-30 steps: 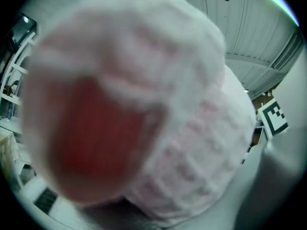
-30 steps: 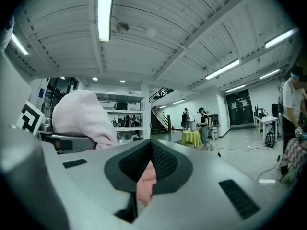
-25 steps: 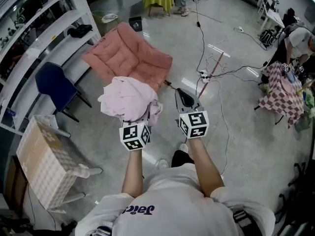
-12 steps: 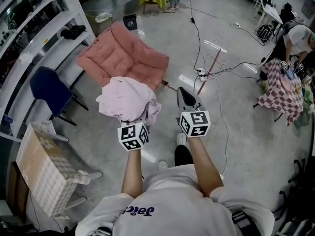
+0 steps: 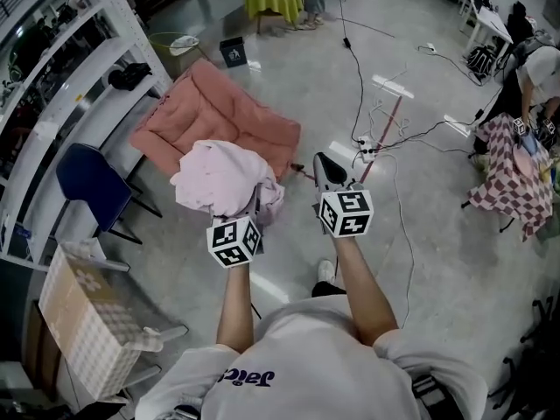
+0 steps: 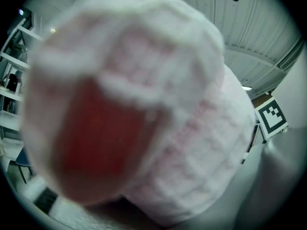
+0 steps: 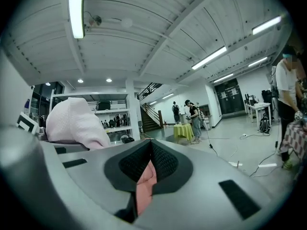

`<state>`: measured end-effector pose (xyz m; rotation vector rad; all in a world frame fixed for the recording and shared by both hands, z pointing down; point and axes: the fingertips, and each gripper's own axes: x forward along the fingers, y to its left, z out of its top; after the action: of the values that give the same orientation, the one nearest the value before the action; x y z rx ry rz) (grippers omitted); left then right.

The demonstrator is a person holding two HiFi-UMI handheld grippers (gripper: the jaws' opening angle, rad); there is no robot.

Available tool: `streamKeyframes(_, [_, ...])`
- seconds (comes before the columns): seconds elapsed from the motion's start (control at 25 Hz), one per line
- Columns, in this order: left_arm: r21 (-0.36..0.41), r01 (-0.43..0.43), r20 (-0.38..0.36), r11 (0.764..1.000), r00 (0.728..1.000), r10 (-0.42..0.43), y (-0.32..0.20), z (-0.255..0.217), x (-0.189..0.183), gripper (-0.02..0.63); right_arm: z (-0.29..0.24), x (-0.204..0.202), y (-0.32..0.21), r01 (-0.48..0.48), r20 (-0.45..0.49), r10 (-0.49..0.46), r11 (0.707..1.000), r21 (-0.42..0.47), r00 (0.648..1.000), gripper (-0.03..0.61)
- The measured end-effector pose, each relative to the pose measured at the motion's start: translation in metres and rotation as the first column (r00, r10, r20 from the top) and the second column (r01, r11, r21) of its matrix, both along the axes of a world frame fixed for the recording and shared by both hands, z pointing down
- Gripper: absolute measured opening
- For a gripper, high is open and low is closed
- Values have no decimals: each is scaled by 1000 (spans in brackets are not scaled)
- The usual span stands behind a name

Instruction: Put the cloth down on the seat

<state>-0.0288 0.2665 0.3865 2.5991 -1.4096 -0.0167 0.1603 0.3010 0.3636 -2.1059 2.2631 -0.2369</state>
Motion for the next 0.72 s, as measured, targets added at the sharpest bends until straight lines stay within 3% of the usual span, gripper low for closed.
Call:
streamKeyframes(0.2, [2,57,-3,998,998,-57,-53,-13,28,295,-18,38,-58,28,11,-28,999,22,1000,12])
streamKeyframes(0.44, [-7,122,13,993,992,-122,-90,-6,46,295,-4,56,-114,101,37,-101,995,1,994,12])
streamKeyframes(0.72, [-65,205,51,977,978,-202,-140,20,34,295,17,32,-179,223,36,-221,974,-50,975,12])
